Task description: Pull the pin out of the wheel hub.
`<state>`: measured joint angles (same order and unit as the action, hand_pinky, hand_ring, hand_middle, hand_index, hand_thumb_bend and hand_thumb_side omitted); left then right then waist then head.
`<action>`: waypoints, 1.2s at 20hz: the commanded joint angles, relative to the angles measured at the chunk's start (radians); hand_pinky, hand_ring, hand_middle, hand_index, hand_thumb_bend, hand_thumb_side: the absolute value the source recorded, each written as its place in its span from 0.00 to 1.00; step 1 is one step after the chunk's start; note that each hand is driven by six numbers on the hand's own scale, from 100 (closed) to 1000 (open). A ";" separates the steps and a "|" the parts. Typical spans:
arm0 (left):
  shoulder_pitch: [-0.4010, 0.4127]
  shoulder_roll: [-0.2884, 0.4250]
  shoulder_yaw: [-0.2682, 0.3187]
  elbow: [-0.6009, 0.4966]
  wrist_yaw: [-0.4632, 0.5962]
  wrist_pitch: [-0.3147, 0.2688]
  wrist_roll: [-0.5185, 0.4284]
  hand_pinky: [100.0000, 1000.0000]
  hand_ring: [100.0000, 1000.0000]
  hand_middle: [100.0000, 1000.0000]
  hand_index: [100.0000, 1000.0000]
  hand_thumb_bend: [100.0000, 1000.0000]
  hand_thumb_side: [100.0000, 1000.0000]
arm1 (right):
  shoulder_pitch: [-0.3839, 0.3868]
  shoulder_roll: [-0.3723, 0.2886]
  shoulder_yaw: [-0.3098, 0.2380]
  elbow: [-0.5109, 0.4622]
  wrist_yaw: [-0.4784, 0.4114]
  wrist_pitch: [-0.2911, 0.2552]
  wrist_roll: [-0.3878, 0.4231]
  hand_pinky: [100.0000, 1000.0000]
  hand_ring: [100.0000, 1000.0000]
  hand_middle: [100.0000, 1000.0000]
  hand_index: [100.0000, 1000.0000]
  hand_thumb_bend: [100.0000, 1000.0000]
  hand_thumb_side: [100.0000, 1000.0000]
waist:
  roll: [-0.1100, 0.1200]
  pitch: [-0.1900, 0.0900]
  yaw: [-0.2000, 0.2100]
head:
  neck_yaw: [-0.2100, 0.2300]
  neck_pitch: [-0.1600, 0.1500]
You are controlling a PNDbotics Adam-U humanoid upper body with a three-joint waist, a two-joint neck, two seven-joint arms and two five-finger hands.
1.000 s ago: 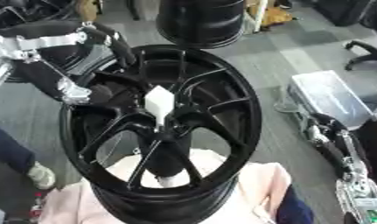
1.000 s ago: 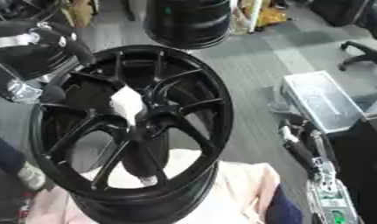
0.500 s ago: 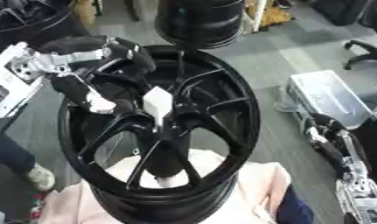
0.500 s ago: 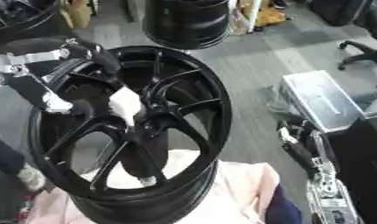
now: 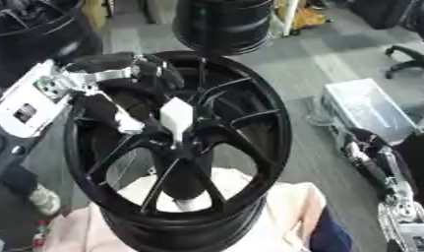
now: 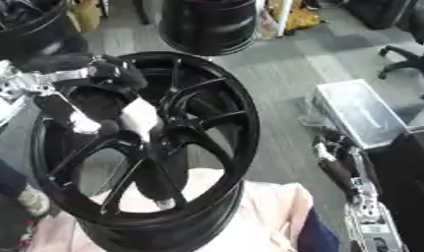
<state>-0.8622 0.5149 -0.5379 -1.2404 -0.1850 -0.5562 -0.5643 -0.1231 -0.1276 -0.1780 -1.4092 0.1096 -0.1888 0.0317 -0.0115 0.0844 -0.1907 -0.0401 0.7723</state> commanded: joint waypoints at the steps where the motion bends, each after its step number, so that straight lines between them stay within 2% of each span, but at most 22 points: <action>1: -0.026 -0.014 0.019 0.021 -0.023 -0.351 -0.343 0.80 0.72 0.73 0.84 0.32 0.44 | -0.011 -0.010 0.001 -0.016 0.003 0.000 0.003 0.64 0.59 0.65 0.77 0.05 0.40 | -0.002 -0.013 -0.002 | 0.003 -0.002; 7: -0.027 -0.038 0.017 0.047 -0.027 -0.351 -0.343 0.79 0.68 0.67 0.80 0.30 0.43 | -0.012 -0.008 0.002 -0.016 0.003 0.000 0.004 0.64 0.59 0.65 0.77 0.06 0.39 | -0.004 -0.013 -0.005 | 0.004 -0.002; 12: -0.025 -0.043 0.014 0.060 -0.019 -0.348 -0.343 0.77 0.59 0.50 0.69 0.23 0.40 | -0.012 -0.008 0.002 -0.016 0.003 0.000 0.004 0.64 0.59 0.65 0.77 0.06 0.39 | -0.004 -0.012 -0.006 | 0.005 -0.002; 13: -0.024 -0.045 0.013 0.062 -0.015 -0.346 -0.343 0.76 0.59 0.50 0.68 0.22 0.40 | -0.012 -0.008 0.002 -0.016 0.003 0.000 0.004 0.64 0.59 0.65 0.77 0.06 0.39 | -0.004 -0.012 -0.006 | 0.005 -0.002; 14: -0.024 -0.045 0.011 0.064 -0.011 -0.343 -0.343 0.76 0.57 0.45 0.65 0.20 0.36 | -0.012 -0.008 0.002 -0.015 0.003 0.000 0.004 0.64 0.59 0.65 0.77 0.06 0.39 | -0.004 -0.012 -0.006 | 0.005 -0.002; 15: -0.024 -0.045 0.010 0.065 -0.008 -0.340 -0.343 0.76 0.57 0.45 0.65 0.20 0.36 | -0.012 -0.007 0.002 -0.015 0.003 0.000 0.004 0.64 0.59 0.65 0.77 0.06 0.39 | -0.004 -0.012 -0.006 | 0.006 -0.002; 16: -0.023 -0.045 0.008 0.065 -0.003 -0.337 -0.343 0.75 0.55 0.41 0.61 0.15 0.30 | -0.012 -0.007 0.002 -0.015 0.003 0.000 0.004 0.64 0.59 0.65 0.77 0.06 0.40 | -0.004 -0.012 -0.006 | 0.005 -0.002; 19: -0.023 -0.043 0.007 0.063 0.011 -0.323 -0.343 0.75 0.53 0.37 0.58 0.10 0.25 | -0.012 -0.007 0.002 -0.015 0.003 0.000 0.004 0.64 0.59 0.65 0.77 0.06 0.40 | -0.004 -0.012 -0.006 | 0.004 -0.002; 20: -0.023 -0.043 0.008 0.061 0.016 -0.317 -0.343 0.74 0.51 0.34 0.55 0.06 0.21 | -0.012 -0.007 0.002 -0.015 0.003 0.000 0.004 0.64 0.59 0.65 0.77 0.06 0.40 | -0.004 -0.013 -0.006 | 0.004 -0.002; 24: -0.029 -0.039 0.018 0.045 0.051 -0.284 -0.343 0.73 0.49 0.30 0.52 0.00 0.17 | -0.012 -0.007 0.002 -0.014 0.003 0.000 0.004 0.64 0.59 0.65 0.77 0.06 0.39 | -0.004 -0.013 -0.005 | 0.001 -0.002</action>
<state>-0.8642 0.4614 -0.5341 -1.1731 -0.1497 -0.5305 -0.5900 -0.1236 -0.1262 -0.1774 -1.4092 0.1096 -0.1872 0.0338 -0.0143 0.0844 -0.1959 -0.0371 0.7723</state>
